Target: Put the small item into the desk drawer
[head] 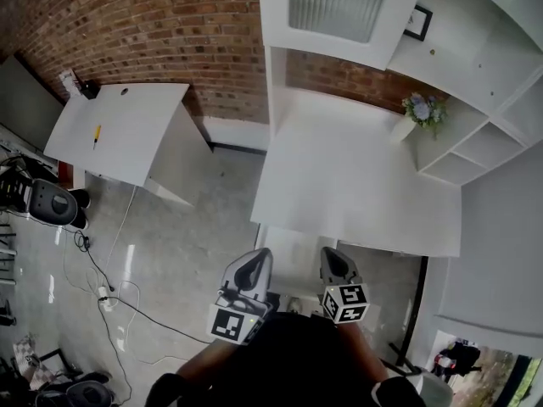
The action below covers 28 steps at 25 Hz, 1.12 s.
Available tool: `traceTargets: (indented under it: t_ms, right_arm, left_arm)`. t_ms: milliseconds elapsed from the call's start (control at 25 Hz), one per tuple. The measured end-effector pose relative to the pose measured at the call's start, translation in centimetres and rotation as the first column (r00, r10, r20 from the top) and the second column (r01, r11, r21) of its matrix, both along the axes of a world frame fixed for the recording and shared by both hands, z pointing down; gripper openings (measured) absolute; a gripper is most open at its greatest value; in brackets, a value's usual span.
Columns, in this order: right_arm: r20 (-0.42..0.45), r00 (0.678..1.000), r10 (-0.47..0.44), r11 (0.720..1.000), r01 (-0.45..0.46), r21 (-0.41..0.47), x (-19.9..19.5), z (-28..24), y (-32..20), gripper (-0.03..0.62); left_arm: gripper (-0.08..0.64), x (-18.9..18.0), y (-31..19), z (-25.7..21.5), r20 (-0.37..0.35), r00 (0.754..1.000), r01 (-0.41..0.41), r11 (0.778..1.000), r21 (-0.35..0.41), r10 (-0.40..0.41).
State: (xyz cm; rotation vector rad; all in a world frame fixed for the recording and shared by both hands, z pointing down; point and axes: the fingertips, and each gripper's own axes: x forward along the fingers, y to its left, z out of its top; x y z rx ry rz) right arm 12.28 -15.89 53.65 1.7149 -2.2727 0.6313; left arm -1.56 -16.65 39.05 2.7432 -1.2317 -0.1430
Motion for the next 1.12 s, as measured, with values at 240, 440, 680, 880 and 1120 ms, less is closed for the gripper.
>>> traceTargets:
  t_ms: [240,440,680,880,1120]
  right_arm:
    - [0.025,1.000,0.016,0.998,-0.017,0.058,-0.8,-3.8,1.7,0.014]
    - [0.014,1.000,0.025,0.995,-0.026,0.099,-1.2,-6.2,2.3,0.014]
    - [0.010,0.999,0.047,0.993,-0.047,0.106,-0.7,-7.6,2.9,0.014]
    - [0.015,0.998,0.061,0.992,-0.063,0.111,-0.5,-8.2,3.4,0.014]
    - [0.042,0.997,0.057,0.988,-0.062,0.139,-1.0,-9.0,3.6,0.014]
  left_arm:
    - [0.023,-0.2,0.4,-0.9,-0.007,1.000,0.001,1.000,-0.001,-0.001]
    - [0.023,-0.2,0.5,-1.4,-0.001,1.000,0.000,1.000,-0.009,0.000]
    - [0.023,0.0,1.0,-2.2,0.010,1.000,-0.009,1.000,-0.012,0.009]
    - [0.023,-0.4,1.2,-2.1,0.016,1.000,-0.001,1.000,-0.023,0.002]
    - [0.023,-0.3,1.3,-2.2,0.008,1.000,-0.009,1.000,-0.019,0.009]
